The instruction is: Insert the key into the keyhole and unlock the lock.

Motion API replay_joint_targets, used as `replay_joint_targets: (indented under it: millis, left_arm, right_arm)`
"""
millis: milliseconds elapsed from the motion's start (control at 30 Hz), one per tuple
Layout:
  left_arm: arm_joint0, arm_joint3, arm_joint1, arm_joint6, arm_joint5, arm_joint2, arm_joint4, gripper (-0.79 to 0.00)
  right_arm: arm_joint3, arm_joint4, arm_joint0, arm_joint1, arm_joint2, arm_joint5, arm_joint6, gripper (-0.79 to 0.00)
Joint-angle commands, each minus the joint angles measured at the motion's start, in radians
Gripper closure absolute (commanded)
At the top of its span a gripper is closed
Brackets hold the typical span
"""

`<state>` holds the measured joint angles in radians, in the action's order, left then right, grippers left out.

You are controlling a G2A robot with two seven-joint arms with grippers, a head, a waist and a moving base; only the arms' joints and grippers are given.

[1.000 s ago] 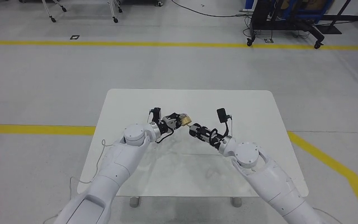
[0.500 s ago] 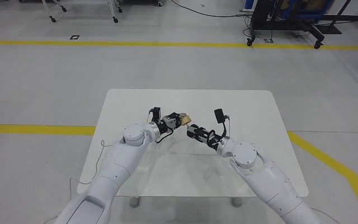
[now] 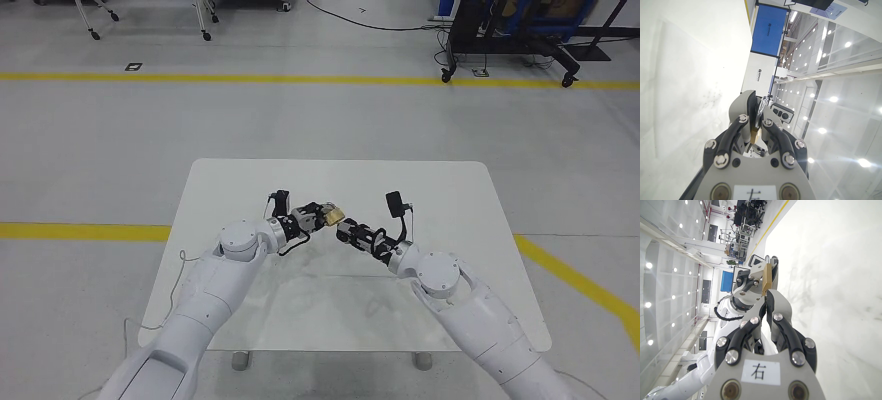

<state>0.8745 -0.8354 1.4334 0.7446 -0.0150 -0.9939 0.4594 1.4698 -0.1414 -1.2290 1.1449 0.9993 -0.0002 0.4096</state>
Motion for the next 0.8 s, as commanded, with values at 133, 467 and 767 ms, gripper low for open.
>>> replay_joint_targets:
  millis: [133,467,767]
  left_arm:
    - [0.0,0.0,0.002,0.017,0.0,0.002,0.0,0.0]
    - [0.005,0.013,0.007,0.012,0.019,-0.016,0.058,0.0]
    - [0.017,0.005,0.012,-0.021,0.025,-0.023,0.08,0.0]
  right_arm:
    - [-0.015,0.004,0.007,0.005,0.005,-0.004,-0.004,0.0]
    - [-0.017,-0.007,0.006,0.013,0.026,-0.024,-0.024,-0.785]
    - [-0.004,-0.012,-0.004,0.012,0.044,-0.029,-0.019,-0.785]
